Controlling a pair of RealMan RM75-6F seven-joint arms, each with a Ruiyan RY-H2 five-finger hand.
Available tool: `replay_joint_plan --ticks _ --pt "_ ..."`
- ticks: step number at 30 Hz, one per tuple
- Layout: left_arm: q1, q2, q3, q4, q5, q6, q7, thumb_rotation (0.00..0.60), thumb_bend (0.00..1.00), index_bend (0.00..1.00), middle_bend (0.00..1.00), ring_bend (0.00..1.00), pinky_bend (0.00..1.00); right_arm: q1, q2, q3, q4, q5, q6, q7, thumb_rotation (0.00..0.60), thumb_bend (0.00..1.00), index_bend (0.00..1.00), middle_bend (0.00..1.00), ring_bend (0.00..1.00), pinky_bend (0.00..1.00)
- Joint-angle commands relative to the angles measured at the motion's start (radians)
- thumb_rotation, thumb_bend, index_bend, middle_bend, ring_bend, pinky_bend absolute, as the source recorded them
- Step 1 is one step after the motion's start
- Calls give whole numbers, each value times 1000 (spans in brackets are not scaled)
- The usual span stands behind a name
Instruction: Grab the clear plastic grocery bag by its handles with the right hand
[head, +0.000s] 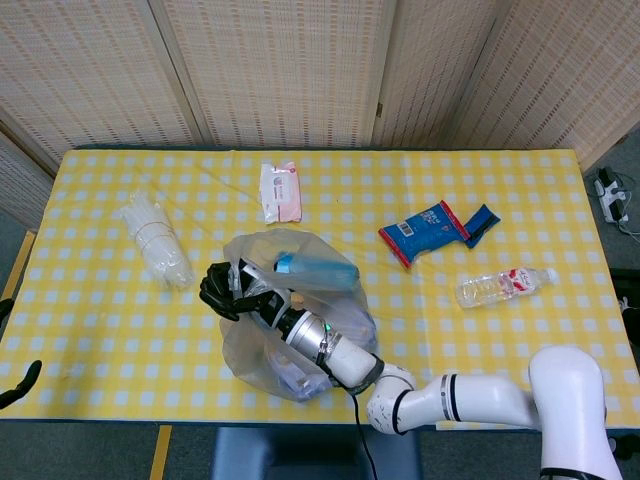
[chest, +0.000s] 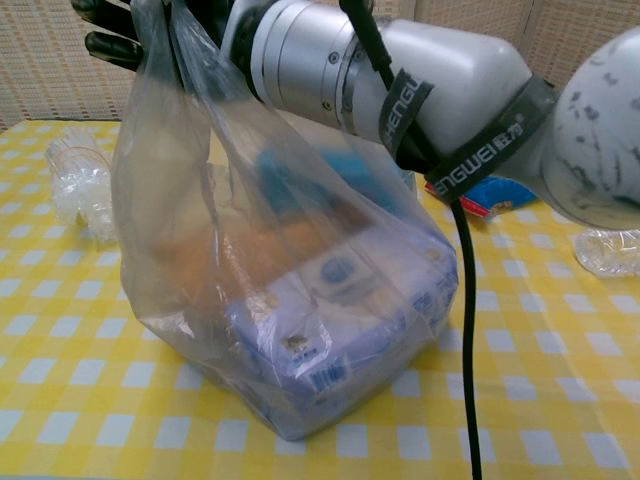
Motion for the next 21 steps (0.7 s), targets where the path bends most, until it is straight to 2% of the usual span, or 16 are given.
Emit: replay_joint_plan --ticks 1,10,13,21 --pt "0 0 0 -1 1 -1 1 600 357 85 155 172 138 -15 12 12 -22 -15 -11 12 600 429 759 791 768 907" --pt "2 -1 4 -5 12 5 11 600 356 105 162 172 138 -57 66 65 -117 -14 -20 13 600 437 759 792 770 910" --pt "1 -3 6 -7 12 -1 19 600 357 108 164 172 138 -68 100 114 -173 -6 -11 6 600 437 759 792 770 910" --pt "-9 -7 9 -13 11 -24 39 600 357 111 165 174 139 -77 238 317 -373 63 7 -33 600 437 759 792 771 911"
